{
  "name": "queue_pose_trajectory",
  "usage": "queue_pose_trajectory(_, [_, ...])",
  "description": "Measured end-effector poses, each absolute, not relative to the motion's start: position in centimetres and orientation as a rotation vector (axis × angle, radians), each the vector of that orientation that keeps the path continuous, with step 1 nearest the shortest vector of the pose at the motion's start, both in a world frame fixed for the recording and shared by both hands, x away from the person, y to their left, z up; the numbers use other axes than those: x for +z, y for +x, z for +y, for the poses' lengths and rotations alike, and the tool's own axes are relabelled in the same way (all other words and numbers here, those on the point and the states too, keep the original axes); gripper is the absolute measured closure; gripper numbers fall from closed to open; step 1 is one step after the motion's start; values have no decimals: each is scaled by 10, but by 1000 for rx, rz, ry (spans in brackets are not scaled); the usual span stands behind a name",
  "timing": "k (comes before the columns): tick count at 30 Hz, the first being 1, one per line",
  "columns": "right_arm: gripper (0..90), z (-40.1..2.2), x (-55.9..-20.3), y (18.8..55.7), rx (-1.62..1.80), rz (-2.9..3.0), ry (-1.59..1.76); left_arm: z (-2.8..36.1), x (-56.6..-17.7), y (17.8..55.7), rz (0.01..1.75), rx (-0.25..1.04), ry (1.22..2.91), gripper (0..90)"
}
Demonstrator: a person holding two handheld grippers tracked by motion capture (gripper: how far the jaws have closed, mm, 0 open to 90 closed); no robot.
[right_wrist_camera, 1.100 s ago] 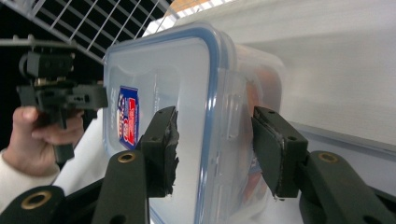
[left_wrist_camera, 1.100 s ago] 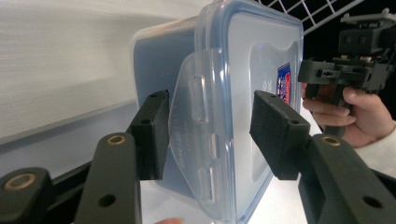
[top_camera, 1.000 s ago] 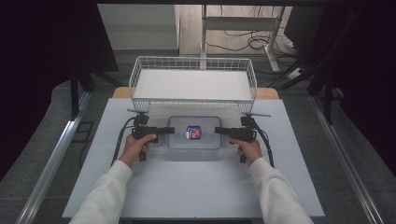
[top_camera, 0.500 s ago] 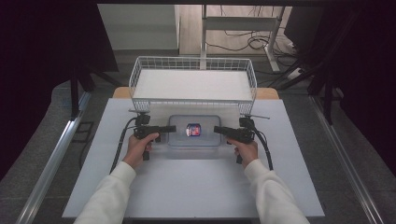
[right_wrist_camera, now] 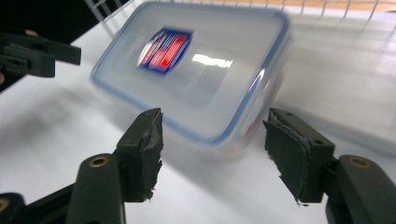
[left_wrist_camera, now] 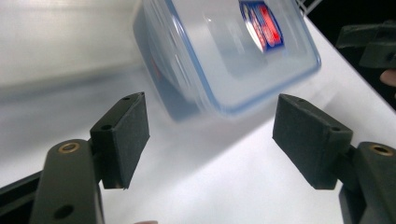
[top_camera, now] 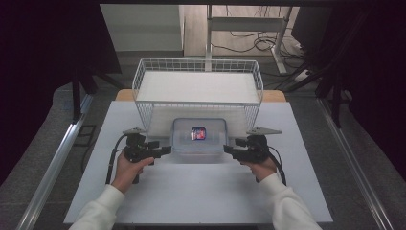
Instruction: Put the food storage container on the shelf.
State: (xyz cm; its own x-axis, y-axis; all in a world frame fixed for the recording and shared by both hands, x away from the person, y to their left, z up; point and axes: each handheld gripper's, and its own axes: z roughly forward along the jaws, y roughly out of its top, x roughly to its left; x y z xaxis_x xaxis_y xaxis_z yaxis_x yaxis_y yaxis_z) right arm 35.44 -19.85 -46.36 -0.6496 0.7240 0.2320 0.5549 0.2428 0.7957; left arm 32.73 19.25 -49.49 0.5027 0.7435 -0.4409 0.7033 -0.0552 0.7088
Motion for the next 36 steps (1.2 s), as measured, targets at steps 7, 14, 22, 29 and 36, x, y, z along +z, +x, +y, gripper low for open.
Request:
queue_pose_trajectory(7, [460,-191,-469,318,1244,2428,1074,186,-488,290,1145,134,1872,267])
queue_pose_trajectory(14, [581,-176,-479,299,1158,2545,968,185,-490,262,1114,170,1936,263])
queue_pose_trajectory(22, [876,-148,-487,307,1091,2562,934,185,-494,245,1086,215,1995,263])
queue_pose_trajectory(29, [885,-102,-501,325,1014,2592,851,184,-495,247,1072,207,2011,262])
queue_pose_trajectory(36, [885,-78,-512,340,968,2594,830,183,-497,248,1062,218,2029,263])
